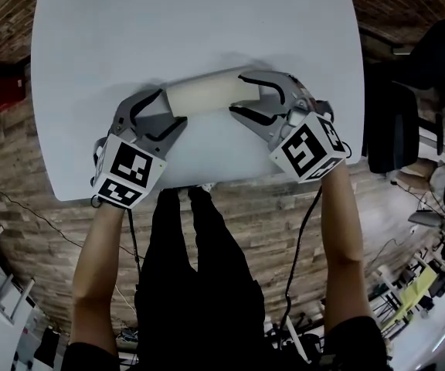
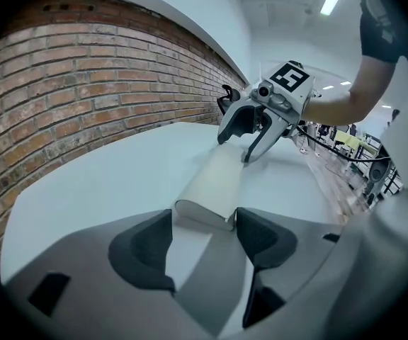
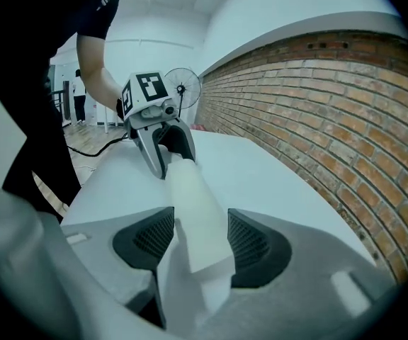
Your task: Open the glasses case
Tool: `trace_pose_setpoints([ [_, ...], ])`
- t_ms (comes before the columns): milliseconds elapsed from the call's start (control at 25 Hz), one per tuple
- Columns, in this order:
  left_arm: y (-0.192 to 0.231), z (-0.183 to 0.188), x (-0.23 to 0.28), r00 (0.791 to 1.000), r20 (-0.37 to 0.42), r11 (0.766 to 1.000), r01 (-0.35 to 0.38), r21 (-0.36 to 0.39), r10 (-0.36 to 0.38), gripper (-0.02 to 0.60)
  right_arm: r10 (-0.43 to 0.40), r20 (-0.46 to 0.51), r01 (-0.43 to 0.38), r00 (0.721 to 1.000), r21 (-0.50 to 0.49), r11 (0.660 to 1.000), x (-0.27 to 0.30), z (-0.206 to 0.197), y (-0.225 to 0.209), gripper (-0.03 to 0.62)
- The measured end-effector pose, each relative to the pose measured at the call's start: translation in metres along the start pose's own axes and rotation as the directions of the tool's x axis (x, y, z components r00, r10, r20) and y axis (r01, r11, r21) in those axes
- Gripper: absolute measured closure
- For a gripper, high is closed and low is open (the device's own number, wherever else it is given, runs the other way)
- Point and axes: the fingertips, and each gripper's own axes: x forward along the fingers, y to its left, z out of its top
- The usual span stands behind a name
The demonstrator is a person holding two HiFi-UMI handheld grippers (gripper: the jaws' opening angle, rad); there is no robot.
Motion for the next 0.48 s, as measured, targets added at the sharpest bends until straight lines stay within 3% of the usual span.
trace_pose_setpoints([
  [120,0.001,-0.002,-0.001,1.000,-0.006,1.000,-0.003,0.002,0.003,0.298,-0.006,-0.013,0.005,1.000,-0.026,1.000,0.002,-0.002,0.004,0.358],
  [280,0.002,0.000,-0.002,1.000,0.003,1.000,-0.007,0.011,0.007,0.298,-0.002,-0.075,-0.009,0.997,-0.150,0.989,0.004,-0.010,0.010,0.356],
  [480,0.001,0.000,-0.001,1.000,0.003,1.000,-0.005,0.010,0.005,0.298,0.022,-0.098,-0.038,0.995,-0.161,0.986,0.007,-0.018,0.000,0.341],
])
